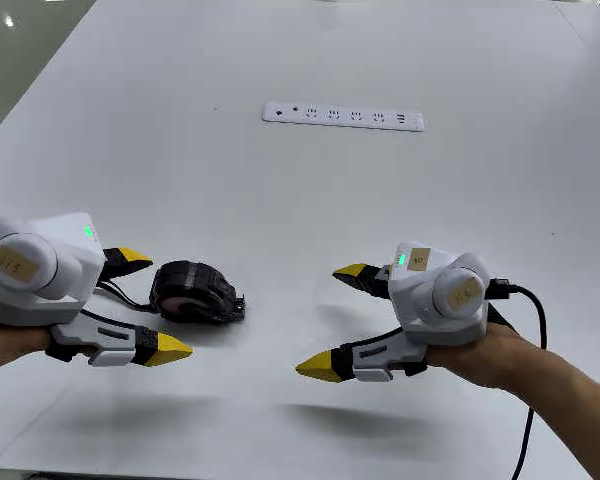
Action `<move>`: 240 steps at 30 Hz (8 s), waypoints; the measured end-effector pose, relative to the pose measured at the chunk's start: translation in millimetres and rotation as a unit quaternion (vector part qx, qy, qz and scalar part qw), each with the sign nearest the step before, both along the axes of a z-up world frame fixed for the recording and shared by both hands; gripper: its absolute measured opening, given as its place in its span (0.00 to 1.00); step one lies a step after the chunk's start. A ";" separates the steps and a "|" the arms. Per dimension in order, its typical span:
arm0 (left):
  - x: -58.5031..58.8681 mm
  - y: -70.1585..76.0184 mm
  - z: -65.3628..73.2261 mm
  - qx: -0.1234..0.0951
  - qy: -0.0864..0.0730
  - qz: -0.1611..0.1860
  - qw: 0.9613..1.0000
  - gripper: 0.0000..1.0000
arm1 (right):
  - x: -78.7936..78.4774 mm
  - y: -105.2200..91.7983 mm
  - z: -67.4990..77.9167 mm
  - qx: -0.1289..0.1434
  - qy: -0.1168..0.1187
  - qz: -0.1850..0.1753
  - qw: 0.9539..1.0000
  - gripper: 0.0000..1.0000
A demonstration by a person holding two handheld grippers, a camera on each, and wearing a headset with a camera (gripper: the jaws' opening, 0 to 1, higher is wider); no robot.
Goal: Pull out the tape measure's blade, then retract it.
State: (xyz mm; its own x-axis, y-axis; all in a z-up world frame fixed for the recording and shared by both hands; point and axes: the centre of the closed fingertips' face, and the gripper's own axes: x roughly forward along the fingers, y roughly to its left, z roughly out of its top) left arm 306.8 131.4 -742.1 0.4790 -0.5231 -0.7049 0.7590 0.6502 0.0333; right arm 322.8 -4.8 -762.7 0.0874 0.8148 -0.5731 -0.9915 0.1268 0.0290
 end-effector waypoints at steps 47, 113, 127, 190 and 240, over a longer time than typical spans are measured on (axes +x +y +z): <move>22.6 6.6 -20.3 0.072 0.030 -0.133 0.988 0.27 | 13.4 66.3 -23.7 -0.042 -0.048 0.154 0.986 0.29; 23.9 9.1 -25.3 0.107 0.052 -0.157 0.980 0.23 | 11.4 82.9 -40.5 -0.070 -0.039 0.182 0.980 0.08; 22.9 10.5 -25.8 0.119 0.060 -0.163 0.978 0.23 | 10.9 77.8 -40.7 -0.075 -0.042 0.182 0.980 0.08; 23.4 8.9 -25.5 0.125 0.074 -0.162 0.976 0.24 | 26.8 -13.1 -39.6 -0.117 -0.048 0.154 0.980 0.08; 24.5 7.0 -26.7 0.126 0.077 -0.161 0.976 0.24 | 38.5 -106.8 -39.2 -0.164 -0.036 0.108 0.980 0.08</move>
State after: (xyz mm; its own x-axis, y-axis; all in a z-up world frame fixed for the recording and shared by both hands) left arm 331.3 138.4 -768.8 0.1968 -0.4297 -0.8812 0.9315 0.3624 0.0313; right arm 361.3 -111.6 -801.9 -0.0167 0.5911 -0.8064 -0.9941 -0.0962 -0.0500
